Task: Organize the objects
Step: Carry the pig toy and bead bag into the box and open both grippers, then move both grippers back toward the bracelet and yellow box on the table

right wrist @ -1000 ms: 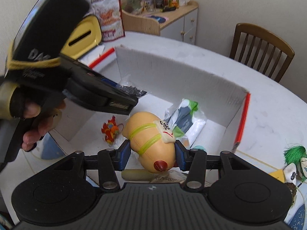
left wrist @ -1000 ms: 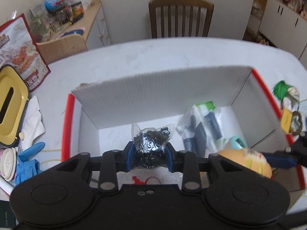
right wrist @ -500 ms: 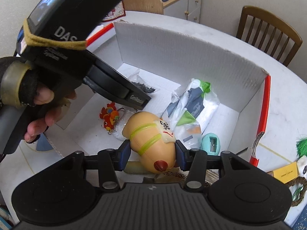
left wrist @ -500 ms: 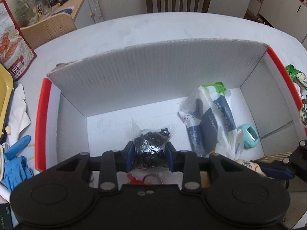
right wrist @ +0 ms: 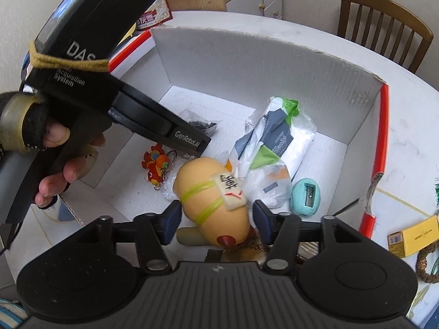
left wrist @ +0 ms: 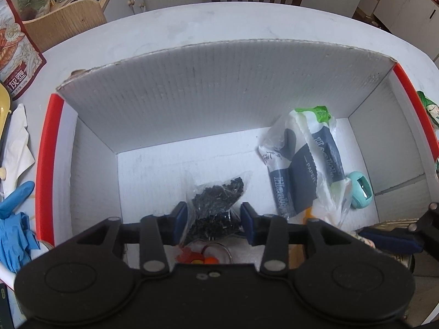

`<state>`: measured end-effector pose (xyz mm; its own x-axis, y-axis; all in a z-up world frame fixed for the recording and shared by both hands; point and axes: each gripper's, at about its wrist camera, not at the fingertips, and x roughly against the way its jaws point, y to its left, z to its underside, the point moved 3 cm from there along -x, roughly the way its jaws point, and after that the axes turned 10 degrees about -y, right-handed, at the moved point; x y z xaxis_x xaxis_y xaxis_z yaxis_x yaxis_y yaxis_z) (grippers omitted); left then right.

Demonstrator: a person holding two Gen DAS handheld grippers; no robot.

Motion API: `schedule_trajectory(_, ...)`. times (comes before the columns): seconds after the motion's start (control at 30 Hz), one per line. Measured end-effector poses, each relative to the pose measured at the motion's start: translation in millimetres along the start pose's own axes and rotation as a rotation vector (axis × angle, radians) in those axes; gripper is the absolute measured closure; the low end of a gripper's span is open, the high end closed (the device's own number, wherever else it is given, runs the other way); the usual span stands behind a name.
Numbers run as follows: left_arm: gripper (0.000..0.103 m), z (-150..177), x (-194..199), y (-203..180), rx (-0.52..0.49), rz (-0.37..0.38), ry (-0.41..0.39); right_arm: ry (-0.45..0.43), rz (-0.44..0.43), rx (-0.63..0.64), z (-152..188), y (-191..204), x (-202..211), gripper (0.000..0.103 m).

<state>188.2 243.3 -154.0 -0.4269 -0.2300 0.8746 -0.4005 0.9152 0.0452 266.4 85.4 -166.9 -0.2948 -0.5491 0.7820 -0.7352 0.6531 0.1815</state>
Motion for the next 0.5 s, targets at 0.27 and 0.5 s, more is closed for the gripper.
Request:
schedule_trajectory(0.27,0.040,2.4,16.2,-2.7,-0.006,-0.010,-0.070,-0.040,-0.022,-0.030,-3.6,-3.5,20.8,0.042)
schedule_trajectory(0.5,0.039,1.9,37.5,-8.3,0.004,-0.010,-0.118,-0.101,-0.047,-0.046,-8.5,-2.8,48.7,0.039)
